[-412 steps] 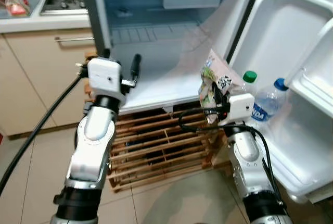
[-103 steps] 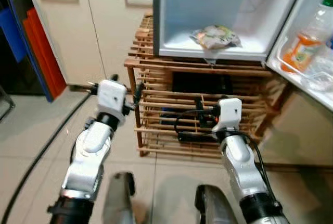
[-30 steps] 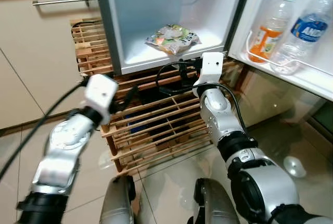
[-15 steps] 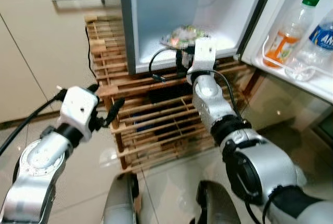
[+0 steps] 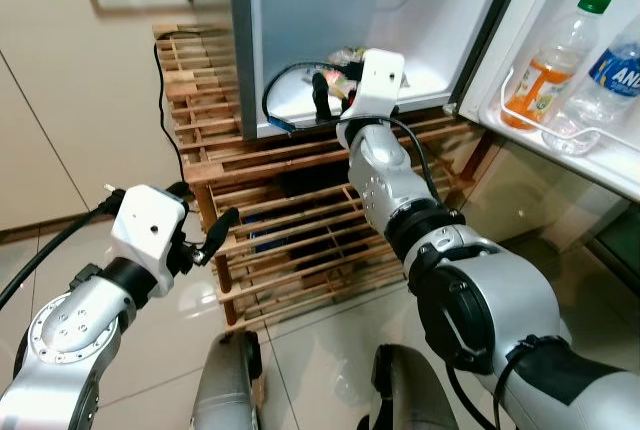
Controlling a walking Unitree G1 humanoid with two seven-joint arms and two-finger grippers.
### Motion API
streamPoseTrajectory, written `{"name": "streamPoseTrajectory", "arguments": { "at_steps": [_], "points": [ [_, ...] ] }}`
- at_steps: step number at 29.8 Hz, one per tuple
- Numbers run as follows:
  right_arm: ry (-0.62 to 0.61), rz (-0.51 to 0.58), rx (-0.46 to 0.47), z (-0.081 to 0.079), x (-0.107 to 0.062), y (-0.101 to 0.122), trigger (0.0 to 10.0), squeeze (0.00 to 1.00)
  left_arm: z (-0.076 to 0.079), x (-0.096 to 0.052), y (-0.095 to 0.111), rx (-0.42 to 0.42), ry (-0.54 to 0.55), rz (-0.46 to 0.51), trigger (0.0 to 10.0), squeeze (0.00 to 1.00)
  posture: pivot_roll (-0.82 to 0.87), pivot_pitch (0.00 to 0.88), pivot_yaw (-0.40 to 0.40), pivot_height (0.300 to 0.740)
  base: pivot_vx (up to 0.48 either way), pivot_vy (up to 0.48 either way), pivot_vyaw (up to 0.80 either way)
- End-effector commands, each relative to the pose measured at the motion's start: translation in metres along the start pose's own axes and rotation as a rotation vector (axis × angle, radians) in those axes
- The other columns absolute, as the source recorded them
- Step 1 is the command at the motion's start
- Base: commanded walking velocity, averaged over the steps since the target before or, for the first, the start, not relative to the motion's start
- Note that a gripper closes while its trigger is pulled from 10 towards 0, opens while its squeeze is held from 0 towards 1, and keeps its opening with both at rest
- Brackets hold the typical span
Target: Restocking fridge
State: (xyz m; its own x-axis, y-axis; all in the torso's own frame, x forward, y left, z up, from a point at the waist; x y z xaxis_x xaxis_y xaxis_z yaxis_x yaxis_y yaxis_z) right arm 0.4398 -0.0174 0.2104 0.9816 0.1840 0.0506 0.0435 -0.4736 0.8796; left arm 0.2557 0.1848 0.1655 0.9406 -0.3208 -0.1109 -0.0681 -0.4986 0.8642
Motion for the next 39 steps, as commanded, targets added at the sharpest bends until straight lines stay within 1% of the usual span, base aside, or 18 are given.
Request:
{"name": "streamPoseTrajectory", "arguments": {
  "at_steps": [1, 4, 7, 9, 10, 15, 20, 23, 27, 29, 30, 31, 33, 34, 35, 36, 38, 39],
  "points": [
    [-0.007, 0.000, -0.005, -0.005, 0.002, 0.003, 10.0, 0.00, 0.001, -0.005, 0.004, -0.001, 0.003, 0.001, 10.0, 0.00, 0.27, 0.014, -0.083, 0.591, 0.000, 0.000, 0.00],
    [-0.047, -0.007, 0.022, 0.000, 0.003, 0.005, 10.0, 0.00, 0.007, -0.006, 0.004, -0.006, -0.021, -0.002, 10.0, 0.00, 0.27, 0.025, -0.082, 0.591, 0.000, 0.000, 0.00],
    [-0.088, -0.032, 0.129, 0.005, 0.004, 0.005, 10.0, 0.00, 0.010, -0.007, 0.006, -0.011, -0.031, -0.006, 10.0, 0.00, 0.28, 0.038, -0.083, 0.591, 0.000, 0.000, 0.00],
    [-0.087, -0.039, 0.157, 0.005, 0.005, 0.006, 10.0, 0.00, 0.011, -0.008, 0.006, -0.012, -0.033, -0.006, 10.0, 0.00, 0.28, 0.040, -0.084, 0.591, 0.000, 0.000, 0.00],
    [-0.063, -0.070, 0.289, -0.004, 0.007, 0.008, 10.0, 0.00, 0.013, -0.010, 0.007, -0.015, -0.038, -0.013, 10.0, 0.00, 0.30, 0.055, -0.088, 0.591, 0.000, 0.000, 0.00],
    [-0.064, -0.076, 0.406, -0.008, 0.008, 0.012, 10.0, 0.00, 0.016, -0.014, 0.007, -0.019, -0.040, -0.021, 10.0, 0.00, 0.32, 0.066, -0.092, 0.591, 0.000, 0.000, 0.00],
    [0.137, -0.129, 0.440, -0.050, 0.008, 0.014, 10.0, 0.00, 0.022, -0.019, 0.006, -0.036, -0.047, -0.041, 10.0, 0.00, 0.33, 0.086, -0.093, 0.591, 0.000, 0.000, 0.00],
    [0.190, -0.147, 0.405, -0.060, 0.006, 0.011, 10.0, 0.00, 0.024, -0.017, 0.006, -0.039, -0.051, -0.040, 10.0, 0.00, 0.32, 0.088, -0.094, 0.591, 0.000, 0.000, 0.00],
    [0.236, -0.094, 0.252, -0.067, 0.006, 0.016, 10.0, 0.00, 0.023, -0.009, 0.010, -0.051, -0.032, -0.019, 10.0, 0.00, 0.28, 0.089, -0.092, 0.591, 0.000, 0.000, 0.00],
    [0.218, -0.042, 0.105, -0.061, 0.005, 0.016, 10.0, 0.00, 0.023, -0.005, 0.010, -0.055, -0.024, -0.011, 10.0, 0.00, 0.26, 0.081, -0.092, 0.591, 0.000, 0.000, 0.00],
    [0.203, -0.002, 0.054, -0.053, 0.004, 0.016, 10.0, 0.00, 0.023, 0.000, 0.011, -0.058, -0.023, 0.001, 10.0, 0.00, 0.23, 0.064, -0.088, 0.591, 0.000, 0.000, 0.00],
    [0.169, 0.054, -0.040, -0.035, 0.001, 0.012, 10.0, 0.00, 0.026, 0.008, 0.013, -0.071, -0.022, 0.020, 10.0, 0.00, 0.20, 0.051, -0.085, 0.591, 0.000, 0.000, 0.00],
    [0.159, 0.071, -0.062, -0.028, -0.002, 0.010, 10.0, 0.00, 0.027, 0.012, 0.014, -0.078, -0.023, 0.028, 10.0, 0.00, 0.19, 0.042, -0.085, 0.591, 0.000, 0.000, 0.00],
    [0.141, 0.122, -0.141, -0.004, -0.012, -0.001, 10.0, 0.00, 0.029, 0.020, 0.015, -0.086, -0.028, 0.047, 10.0, 0.00, 0.14, 0.009, -0.076, 0.591, 0.000, 0.000, 0.00],
    [0.141, 0.122, -0.141, -0.004, -0.012, -0.001, 10.0, 0.00, 0.029, 0.020, 0.015, -0.086, -0.028, 0.047, 10.0, 0.00, 0.14, 0.009, -0.076, 0.591, 0.000, 0.000, 0.00],
    [0.121, 0.137, -0.187, 0.018, -0.022, -0.013, 10.0, 0.00, 0.029, 0.030, 0.013, -0.102, -0.026, 0.056, 10.0, 0.00, 0.11, 0.000, -0.070, 0.591, 0.000, 0.000, 0.00],
    [0.111, 0.139, -0.203, 0.026, -0.026, -0.017, 10.0, 0.00, 0.028, 0.034, 0.012, -0.113, -0.023, 0.057, 10.0, 0.00, 0.10, 0.000, -0.068, 0.591, 0.000, 0.000, 0.00],
    [0.097, 0.152, -0.218, 0.040, -0.035, -0.022, 10.0, 0.00, 0.024, 0.044, 0.008, -0.133, -0.009, 0.053, 10.0, 0.00, 0.06, 0.000, -0.059, 0.591, 0.000, 0.000, 0.00]
  ]
}}
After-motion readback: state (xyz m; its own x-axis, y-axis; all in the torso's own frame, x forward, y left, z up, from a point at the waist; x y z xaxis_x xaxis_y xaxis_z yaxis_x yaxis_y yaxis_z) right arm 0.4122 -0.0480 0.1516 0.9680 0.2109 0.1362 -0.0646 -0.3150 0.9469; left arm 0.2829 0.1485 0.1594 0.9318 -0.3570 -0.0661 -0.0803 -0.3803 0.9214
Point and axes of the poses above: a point about 5 cm out from each wrist's last joint towards the gripper, its own x axis pointing out of the wrist towards the gripper, its own y axis along the axis of the wrist's last joint, z = x × y, the point moved 4 cm from there along x, pointing out of the wrist towards the gripper, and after that the axes turned 12 degrees about x, right-handed, at the moved point
